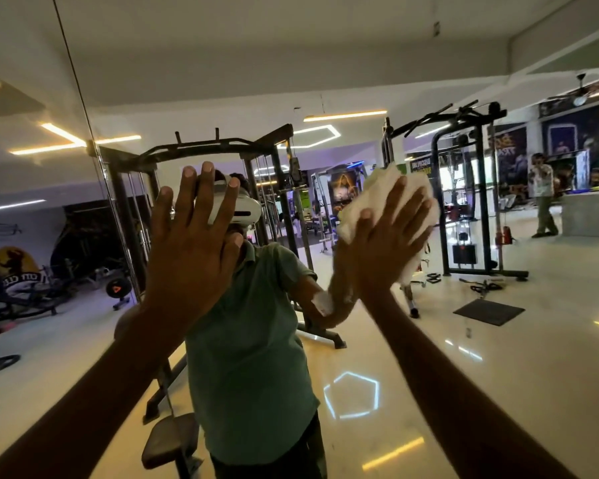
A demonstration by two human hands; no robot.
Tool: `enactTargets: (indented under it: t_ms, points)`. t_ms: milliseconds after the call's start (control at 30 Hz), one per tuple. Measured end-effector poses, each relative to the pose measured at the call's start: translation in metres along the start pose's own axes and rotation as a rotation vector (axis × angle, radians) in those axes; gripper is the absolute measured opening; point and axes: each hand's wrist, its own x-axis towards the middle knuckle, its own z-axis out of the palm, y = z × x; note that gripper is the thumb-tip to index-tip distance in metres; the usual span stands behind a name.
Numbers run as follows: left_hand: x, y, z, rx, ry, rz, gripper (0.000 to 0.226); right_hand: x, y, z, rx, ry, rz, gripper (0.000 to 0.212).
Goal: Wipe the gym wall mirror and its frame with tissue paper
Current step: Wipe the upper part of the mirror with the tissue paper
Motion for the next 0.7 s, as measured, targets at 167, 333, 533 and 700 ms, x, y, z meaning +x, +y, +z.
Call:
enactTargets:
  t_ms: [167, 333, 533, 700]
  points:
    - [0.000, -0.003, -0.005, -0.033, -0.022, 0.004, 0.068, -0.118, -0.019, -0.022, -0.002, -0.374, -0.692, 0.069]
    - [-0.002, -0.014, -0.008, -0.031, -0.042, 0.024, 0.070, -0.030, 0.038, -0.021, -0.084, -0.286, -0.777, 0.072]
    - [-0.001, -0.013, -0.004, -0.086, -0.037, 0.027, 0.069, -0.025, -0.034, -0.009, -0.064, -0.162, -0.267, 0.077]
    - [-0.004, -0.024, -0.018, -0.237, 0.070, -0.034, 0.061, -0.122, -0.045, -0.023, 0.046, -0.436, -0.845, 0.075]
